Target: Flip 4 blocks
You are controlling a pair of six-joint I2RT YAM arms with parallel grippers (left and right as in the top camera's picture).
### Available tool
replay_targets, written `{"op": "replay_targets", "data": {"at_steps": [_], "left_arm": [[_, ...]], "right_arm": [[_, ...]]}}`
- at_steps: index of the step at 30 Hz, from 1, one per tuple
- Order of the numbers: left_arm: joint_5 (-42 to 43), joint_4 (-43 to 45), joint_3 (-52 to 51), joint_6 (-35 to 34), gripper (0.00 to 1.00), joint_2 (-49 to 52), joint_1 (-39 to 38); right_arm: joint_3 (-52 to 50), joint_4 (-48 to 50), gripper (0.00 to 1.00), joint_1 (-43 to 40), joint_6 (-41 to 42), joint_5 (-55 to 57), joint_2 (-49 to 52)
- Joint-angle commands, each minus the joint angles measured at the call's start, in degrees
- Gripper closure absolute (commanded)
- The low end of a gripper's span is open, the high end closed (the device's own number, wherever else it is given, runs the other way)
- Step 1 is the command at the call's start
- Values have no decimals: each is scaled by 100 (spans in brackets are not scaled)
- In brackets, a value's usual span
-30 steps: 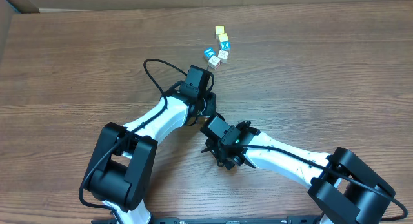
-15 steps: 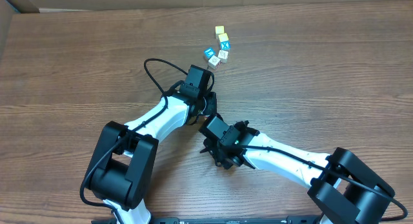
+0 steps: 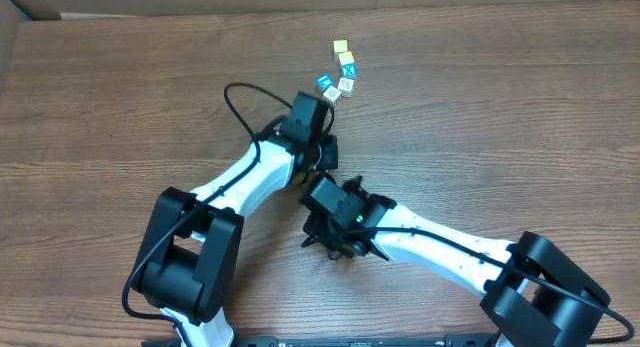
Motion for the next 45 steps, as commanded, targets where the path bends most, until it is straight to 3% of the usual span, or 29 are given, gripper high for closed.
{"op": "replay_targets", "data": {"at_steps": [1, 5, 9, 11, 18, 23, 30, 32, 35, 37, 39, 43, 45], "left_arm": [[-50, -358, 807, 63, 96, 79, 155], [-48, -1191, 1733, -122, 96, 79, 459], [-44, -2190, 2669, -483, 95, 79, 933], [-37, -2680, 3067, -584, 84, 79, 1213], [44, -3724, 3467, -579, 49, 85, 2175], [26, -4190, 3451, -553, 25, 92, 2546], [-258, -4369, 3445, -452, 23, 94, 2555], [-260, -4365, 3423, -452, 27, 94, 2524], [-260, -4330, 3335, -452, 53, 94, 2476], [-260, -4271, 3206, -450, 77, 94, 2420], [-260, -4192, 3053, -450, 92, 94, 2341], [-109, -3777, 2677, -208, 96, 94, 2072], [155, -3504, 2485, 11, 96, 94, 1878]], "right_arm": [[804, -568, 93, -133, -1899, 173, -254], [1639, -1600, 70, -352, -2780, 166, -251], [2245, -2050, 34, -584, -3598, 170, -251], [2334, -2074, 27, -678, -3851, 170, -251], [2334, -1880, 25, -695, -4227, 376, 173], [2334, -1694, 25, -470, -4273, 1250, 743], [2334, -1196, 25, -378, -4347, 1504, 1329], [2334, -1115, 25, -378, -4465, 1508, 1414], [2350, -1016, 31, -376, -4575, 1504, 1421], [2476, -1071, 39, -385, -4592, 1506, 1381], [2688, -1263, 53, -481, -4559, 1427, 1322], [3202, -1871, 96, -857, -4548, 533, 1185], [3338, -2085, 96, -1086, -4548, 111, 1115]]}}
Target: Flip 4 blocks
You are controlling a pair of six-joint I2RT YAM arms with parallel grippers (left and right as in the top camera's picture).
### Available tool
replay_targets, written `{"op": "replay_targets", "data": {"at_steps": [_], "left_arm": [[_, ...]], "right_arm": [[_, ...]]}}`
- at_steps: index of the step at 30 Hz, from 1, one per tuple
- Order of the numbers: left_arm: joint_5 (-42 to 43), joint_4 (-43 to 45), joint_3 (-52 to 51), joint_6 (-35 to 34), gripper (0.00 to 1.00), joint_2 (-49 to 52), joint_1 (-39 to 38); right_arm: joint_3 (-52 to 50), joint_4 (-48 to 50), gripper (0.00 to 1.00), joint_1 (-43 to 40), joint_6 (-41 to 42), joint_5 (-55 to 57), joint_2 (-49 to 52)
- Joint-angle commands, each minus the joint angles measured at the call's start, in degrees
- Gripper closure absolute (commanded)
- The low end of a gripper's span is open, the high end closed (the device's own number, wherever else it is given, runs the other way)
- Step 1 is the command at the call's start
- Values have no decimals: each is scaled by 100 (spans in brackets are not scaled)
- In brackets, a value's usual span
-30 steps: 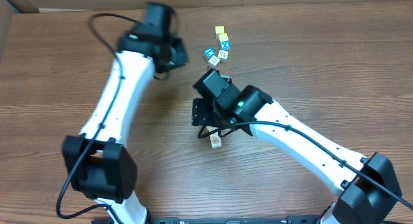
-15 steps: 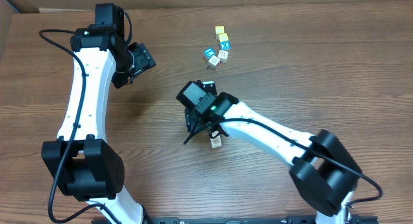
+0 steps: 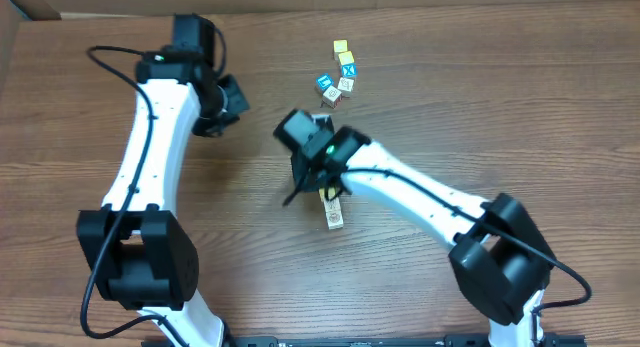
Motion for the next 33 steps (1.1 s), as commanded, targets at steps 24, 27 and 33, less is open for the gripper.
{"op": "replay_targets", "data": {"at_steps": [24, 27, 33], "left_arm": [[1255, -807, -431, 374, 96, 1508, -1515], [1526, -885, -433, 490, 96, 1508, -1530], [1220, -850, -553, 463, 96, 1508, -1591]], "right_arm": [[-1694, 977, 96, -1303, -22, -1058, -350], [-1873, 1255, 96, -1274, -22, -1060, -350], [-1930, 1351, 96, -1270, -24, -1082, -350]]}}
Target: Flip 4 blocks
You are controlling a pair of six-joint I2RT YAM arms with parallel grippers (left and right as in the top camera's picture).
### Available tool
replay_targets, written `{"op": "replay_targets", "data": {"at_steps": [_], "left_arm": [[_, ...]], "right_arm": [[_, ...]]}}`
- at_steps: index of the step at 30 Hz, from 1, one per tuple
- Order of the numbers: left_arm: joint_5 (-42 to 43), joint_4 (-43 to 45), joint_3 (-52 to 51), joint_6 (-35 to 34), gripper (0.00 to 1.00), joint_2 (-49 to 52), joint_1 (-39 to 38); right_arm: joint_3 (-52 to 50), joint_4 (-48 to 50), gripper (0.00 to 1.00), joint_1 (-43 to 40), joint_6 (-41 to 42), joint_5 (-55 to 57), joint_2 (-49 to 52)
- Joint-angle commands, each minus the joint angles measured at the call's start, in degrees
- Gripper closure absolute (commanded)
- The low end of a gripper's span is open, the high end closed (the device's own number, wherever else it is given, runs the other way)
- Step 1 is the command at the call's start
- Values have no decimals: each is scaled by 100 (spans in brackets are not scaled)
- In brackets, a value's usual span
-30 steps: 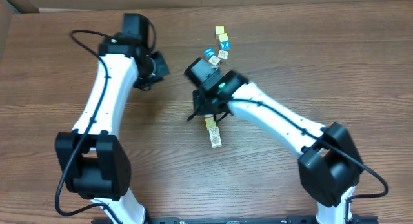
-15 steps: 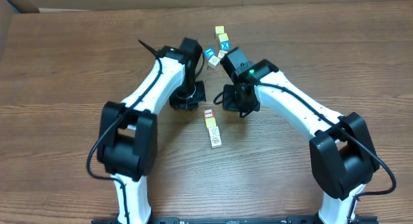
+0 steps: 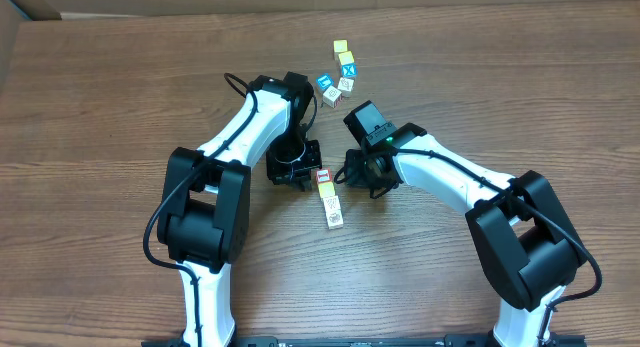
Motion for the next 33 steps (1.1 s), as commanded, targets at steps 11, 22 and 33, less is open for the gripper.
{"op": "replay_targets", "data": {"at_steps": [11, 22, 33], "left_arm": [[184, 813, -785, 109, 96, -15, -35], [603, 942, -787, 319, 96, -15, -37], [603, 1038, -787, 522, 96, -15, -37]], "right_arm": [[-39, 48, 96, 26, -24, -48, -164], [-39, 68, 96, 26, -24, -48, -164], [-39, 70, 96, 26, -24, -48, -164]]}}
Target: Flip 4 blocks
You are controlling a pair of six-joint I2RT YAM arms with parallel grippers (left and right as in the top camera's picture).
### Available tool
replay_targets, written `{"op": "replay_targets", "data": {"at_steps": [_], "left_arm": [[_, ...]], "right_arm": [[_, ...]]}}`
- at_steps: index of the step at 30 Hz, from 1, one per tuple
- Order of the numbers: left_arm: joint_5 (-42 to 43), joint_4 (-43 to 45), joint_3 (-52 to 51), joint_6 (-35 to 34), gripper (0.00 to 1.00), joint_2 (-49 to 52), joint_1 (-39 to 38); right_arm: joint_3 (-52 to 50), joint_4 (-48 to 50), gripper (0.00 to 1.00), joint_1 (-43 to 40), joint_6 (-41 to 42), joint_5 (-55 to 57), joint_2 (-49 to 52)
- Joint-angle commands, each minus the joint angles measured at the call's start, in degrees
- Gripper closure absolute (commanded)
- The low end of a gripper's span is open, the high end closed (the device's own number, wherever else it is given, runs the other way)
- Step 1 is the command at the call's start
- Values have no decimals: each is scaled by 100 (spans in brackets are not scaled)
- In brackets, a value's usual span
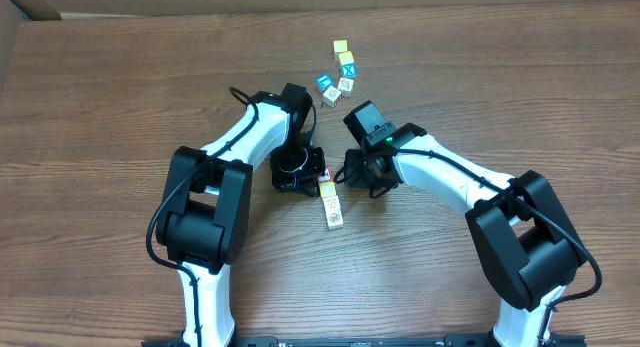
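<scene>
A short row of blocks point(330, 199) lies on the table between the two arms, with a red-topped block point(323, 175) at its far end. My left gripper point(304, 175) points down right beside that red block, at its left side. Its fingers are hidden under the wrist, so I cannot see whether they are open or shut. My right gripper point(360, 177) hangs to the right of the row, apart from it, fingers spread with nothing between them. A loose cluster of blue, yellow and white blocks point(340, 75) lies further back.
The wooden table point(520, 97) stretches out on all sides. A cardboard edge point(20, 2) shows at the far left corner. The two wrists stand close together on either side of the row.
My left gripper has shifted slightly to the right and nearer, and now sits against the red-topped block. The right arm and all the blocks are where they were.
First both grippers were bunched together at mid-table, below the block cluster. Then the left arm was swung far out to the back left, the right gripper was over a row of blocks now in view. After that the right stood right of the row and the left returned beside it.
</scene>
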Motion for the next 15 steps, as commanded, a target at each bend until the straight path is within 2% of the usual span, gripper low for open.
{"op": "replay_targets", "data": {"at_steps": [1, 10, 15], "left_arm": [[11, 63, -96, 243, 96, 20, -37], [-15, 35, -83, 321, 96, 17, -26], [-138, -286, 337, 407, 96, 17, 131]], "right_arm": [[-37, 39, 96, 26, -24, -37, -164], [-37, 46, 96, 26, -24, -37, -164], [-37, 103, 96, 26, -24, -37, -164]]}}
